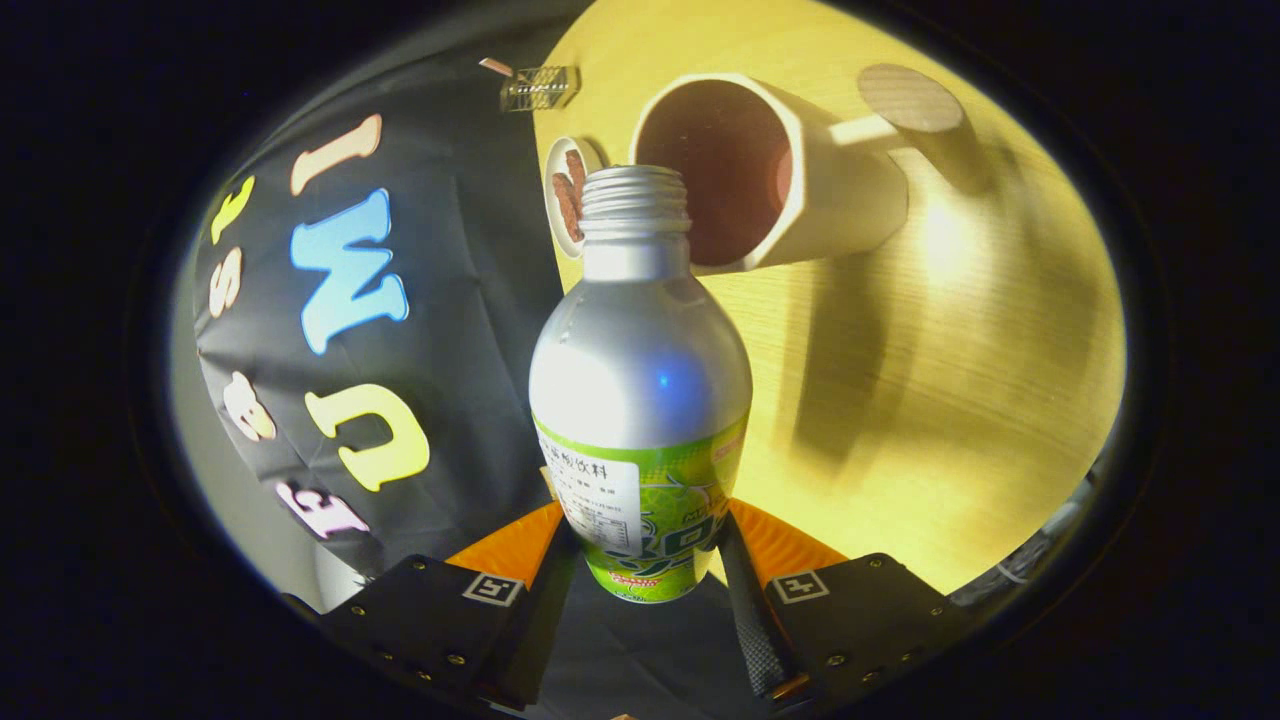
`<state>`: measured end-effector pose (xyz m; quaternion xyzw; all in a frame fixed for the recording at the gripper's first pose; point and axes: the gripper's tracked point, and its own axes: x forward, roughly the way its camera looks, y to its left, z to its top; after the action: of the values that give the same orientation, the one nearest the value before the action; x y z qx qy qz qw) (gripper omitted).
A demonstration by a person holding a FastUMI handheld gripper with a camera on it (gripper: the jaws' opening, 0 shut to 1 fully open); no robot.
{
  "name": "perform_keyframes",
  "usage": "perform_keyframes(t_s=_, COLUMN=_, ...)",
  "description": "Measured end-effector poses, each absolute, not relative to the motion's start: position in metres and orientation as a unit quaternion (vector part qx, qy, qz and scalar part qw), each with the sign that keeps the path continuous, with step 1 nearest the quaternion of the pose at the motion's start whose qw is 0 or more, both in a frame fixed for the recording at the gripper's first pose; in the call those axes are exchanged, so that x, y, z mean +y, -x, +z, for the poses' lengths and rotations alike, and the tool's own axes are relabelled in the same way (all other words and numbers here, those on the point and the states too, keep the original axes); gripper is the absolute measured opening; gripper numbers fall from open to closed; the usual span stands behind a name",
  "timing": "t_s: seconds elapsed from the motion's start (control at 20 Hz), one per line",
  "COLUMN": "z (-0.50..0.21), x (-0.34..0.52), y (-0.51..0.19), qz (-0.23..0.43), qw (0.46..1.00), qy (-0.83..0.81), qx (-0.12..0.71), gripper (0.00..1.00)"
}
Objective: Take the bottle from table, then pour the juice into the cup, finally place the bottle on the coaster
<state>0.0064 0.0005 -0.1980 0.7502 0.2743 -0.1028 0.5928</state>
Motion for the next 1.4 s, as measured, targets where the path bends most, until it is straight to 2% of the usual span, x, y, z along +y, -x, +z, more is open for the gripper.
perform_keyframes(t_s=0.9, z=-0.245, x=-0.011, y=0.005, qz=-0.132, qw=0.797, qy=-0.496, qx=0.319, gripper=0.75)
perform_keyframes(t_s=1.4, z=-0.258, x=-0.028, y=-0.011, qz=-0.167, qw=0.866, qy=-0.348, qx=0.318, gripper=0.75)
